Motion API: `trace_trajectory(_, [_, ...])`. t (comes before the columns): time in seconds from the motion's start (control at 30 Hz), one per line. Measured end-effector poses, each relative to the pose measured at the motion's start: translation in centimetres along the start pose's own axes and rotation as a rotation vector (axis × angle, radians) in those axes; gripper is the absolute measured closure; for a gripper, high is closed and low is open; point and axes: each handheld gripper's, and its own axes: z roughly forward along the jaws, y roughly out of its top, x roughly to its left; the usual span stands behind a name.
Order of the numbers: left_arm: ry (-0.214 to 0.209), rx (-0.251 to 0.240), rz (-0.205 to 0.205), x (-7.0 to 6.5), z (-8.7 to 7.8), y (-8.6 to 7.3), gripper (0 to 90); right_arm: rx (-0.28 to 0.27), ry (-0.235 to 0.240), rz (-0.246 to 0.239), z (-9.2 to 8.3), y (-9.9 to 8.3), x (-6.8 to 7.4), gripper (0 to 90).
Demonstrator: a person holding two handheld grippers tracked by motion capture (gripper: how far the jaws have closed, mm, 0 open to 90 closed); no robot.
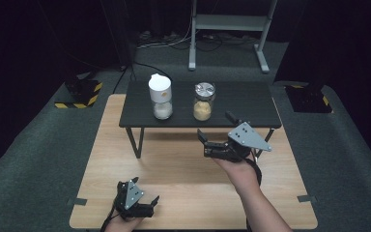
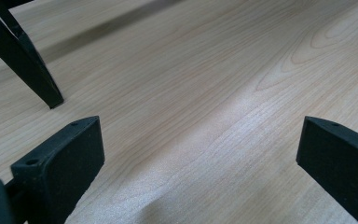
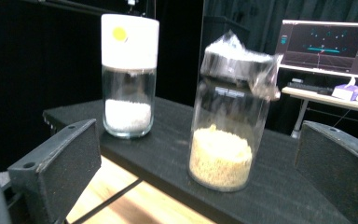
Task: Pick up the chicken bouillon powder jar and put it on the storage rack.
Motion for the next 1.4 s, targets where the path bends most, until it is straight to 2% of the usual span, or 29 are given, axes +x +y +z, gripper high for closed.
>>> trace_trajectory(0.43, [0.0,0.002,0.002,-0.1,0.0,0.0,1.0,0.063,0.02,-0.015,-1.0,-3.0,0.8,0.0])
trace_trajectory(0.9, [0.002,0.003,0.003,-0.1,0.0,0.0,1.0,0.148,0.065,-0.047,-2.0,-7.3,2.6,0.0])
trace_trajectory(1.23, [0.004,0.002,0.003,-0.1,0.0,0.0,1.0,0.196,0.077,-0.033,-2.6,-9.8,3.1,0.0])
trace_trajectory(1.4, [0.006,0.003,0.008,-0.1,0.0,0.0,1.0,0.228,0.081,-0.029,-3.1,-11.7,3.5,0.0])
